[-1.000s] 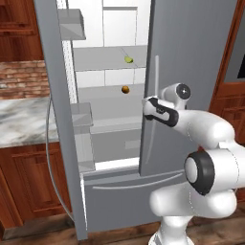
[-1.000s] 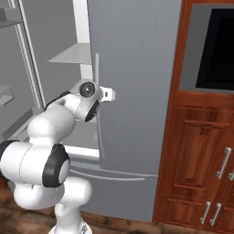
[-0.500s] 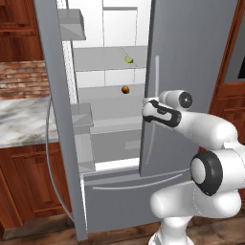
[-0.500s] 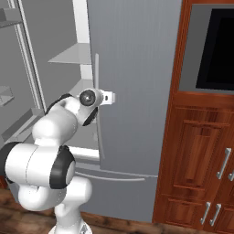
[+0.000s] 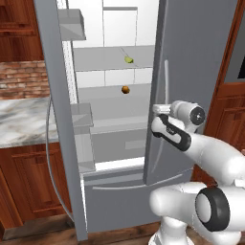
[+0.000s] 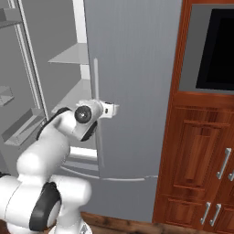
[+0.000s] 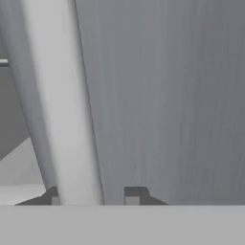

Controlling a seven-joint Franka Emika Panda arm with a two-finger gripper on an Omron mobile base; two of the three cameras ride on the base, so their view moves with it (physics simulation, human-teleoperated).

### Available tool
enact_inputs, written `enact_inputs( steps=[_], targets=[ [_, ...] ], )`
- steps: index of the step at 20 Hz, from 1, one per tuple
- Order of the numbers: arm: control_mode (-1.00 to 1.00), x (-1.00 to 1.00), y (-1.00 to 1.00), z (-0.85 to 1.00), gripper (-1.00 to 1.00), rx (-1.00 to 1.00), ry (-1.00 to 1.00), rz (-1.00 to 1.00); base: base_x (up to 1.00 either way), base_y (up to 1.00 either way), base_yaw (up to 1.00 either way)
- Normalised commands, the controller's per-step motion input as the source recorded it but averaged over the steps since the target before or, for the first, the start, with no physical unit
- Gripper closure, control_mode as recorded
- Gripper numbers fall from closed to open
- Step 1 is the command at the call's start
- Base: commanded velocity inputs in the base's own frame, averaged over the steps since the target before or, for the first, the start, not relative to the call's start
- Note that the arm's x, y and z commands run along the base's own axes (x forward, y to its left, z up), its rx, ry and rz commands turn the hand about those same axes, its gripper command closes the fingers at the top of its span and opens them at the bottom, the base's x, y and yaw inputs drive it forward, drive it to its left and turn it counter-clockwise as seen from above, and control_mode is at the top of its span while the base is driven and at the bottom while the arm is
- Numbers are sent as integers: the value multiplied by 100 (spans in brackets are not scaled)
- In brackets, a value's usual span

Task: Take the lemon wedge from the fridge and place it on the plate with fish on the dining counter.

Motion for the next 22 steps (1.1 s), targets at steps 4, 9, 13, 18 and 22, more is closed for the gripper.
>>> enact_inputs(
  steps=[4, 9, 13, 18, 22],
  targets=[
    [-100, -100, -81, 26, 100, 15, -5, -26, 0, 0, 0],
    [-100, -100, -96, 34, 100, 19, -4, -26, 0, 0, 0],
    [-100, -100, -100, 45, 100, 24, -5, -25, 0, 0, 0],
    [-100, -100, -42, 56, -100, 21, -6, -18, 0, 0, 0],
    [-100, -100, 54, 57, -100, 1, -3, -14, 0, 0, 0]
  ],
)
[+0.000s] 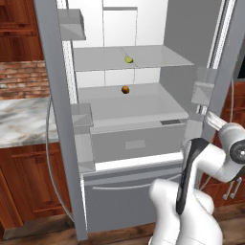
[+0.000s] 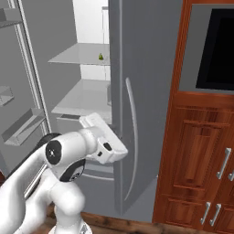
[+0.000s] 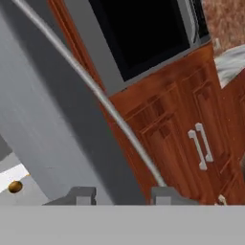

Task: Take the lemon wedge from the fridge and place it on the plate with fish on the dining counter.

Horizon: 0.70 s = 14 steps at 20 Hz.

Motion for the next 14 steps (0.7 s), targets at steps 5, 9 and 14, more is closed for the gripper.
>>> enact_inputs(
  steps=[5, 9, 14],
  targets=[
    [-100, -95, 98, 53, -100, 0, 2, -19, 0, 0, 0],
    [-100, -18, 99, 7, -100, -3, 25, -20, 0, 0, 0],
    [-100, 66, 34, 0, -100, -6, 9, -9, 0, 0, 0]
  ],
)
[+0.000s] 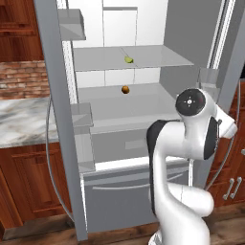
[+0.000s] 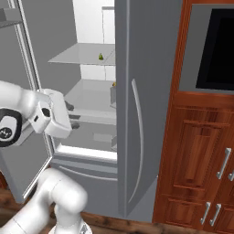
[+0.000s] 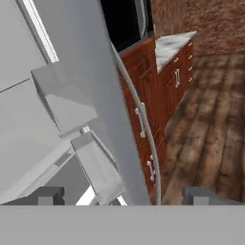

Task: Take the lemon wedge from the fridge and place it on the plate with fish on the dining counter.

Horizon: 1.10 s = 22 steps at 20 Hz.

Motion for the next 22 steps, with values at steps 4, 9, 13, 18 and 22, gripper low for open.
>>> enact_inputs(
  steps=[4, 9, 13, 18, 22],
  targets=[
    [-100, 100, 0, -13, -100, -13, 1, -13, 0, 0, 0],
    [-100, 100, 0, -13, -100, -9, 3, -13, 0, 0, 0],
    [-100, 96, -17, -2, -100, -1, 10, -12, 0, 0, 0],
    [-100, 56, -64, 0, -100, 5, 12, -8, 0, 0, 0],
    [-100, -4, -96, 0, -100, 11, 3, -1, 0, 0, 0]
  ],
)
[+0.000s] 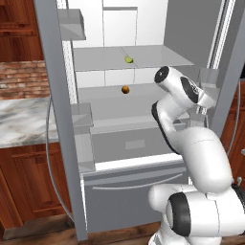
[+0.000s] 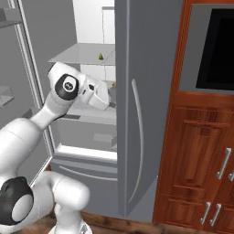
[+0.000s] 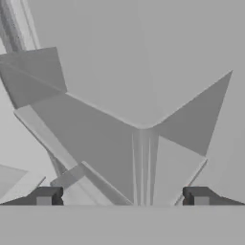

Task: Take the lemon wedge from the fridge and place it on the plate with fish on the dining counter.

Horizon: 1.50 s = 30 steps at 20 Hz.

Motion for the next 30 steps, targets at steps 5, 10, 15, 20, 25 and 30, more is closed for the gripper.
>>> enact_inputs(
  steps=[5, 10, 15, 20, 25, 30],
  targets=[
    [-100, -52, -100, -6, -100, 10, 0, 0, 0, 0, 0],
    [-100, -80, -100, -19, -100, 10, 0, 0, 0, 0, 0],
    [-100, -18, -61, -5, -100, 8, -2, 9, 0, 0, 0],
    [-100, -81, 69, 0, -100, -14, -5, 12, 0, 0, 0],
    [-100, -74, 100, 1, -100, -10, 13, 36, 0, 0, 0],
    [-100, -44, 100, 5, -100, 0, 30, 41, 0, 0, 0]
  ],
)
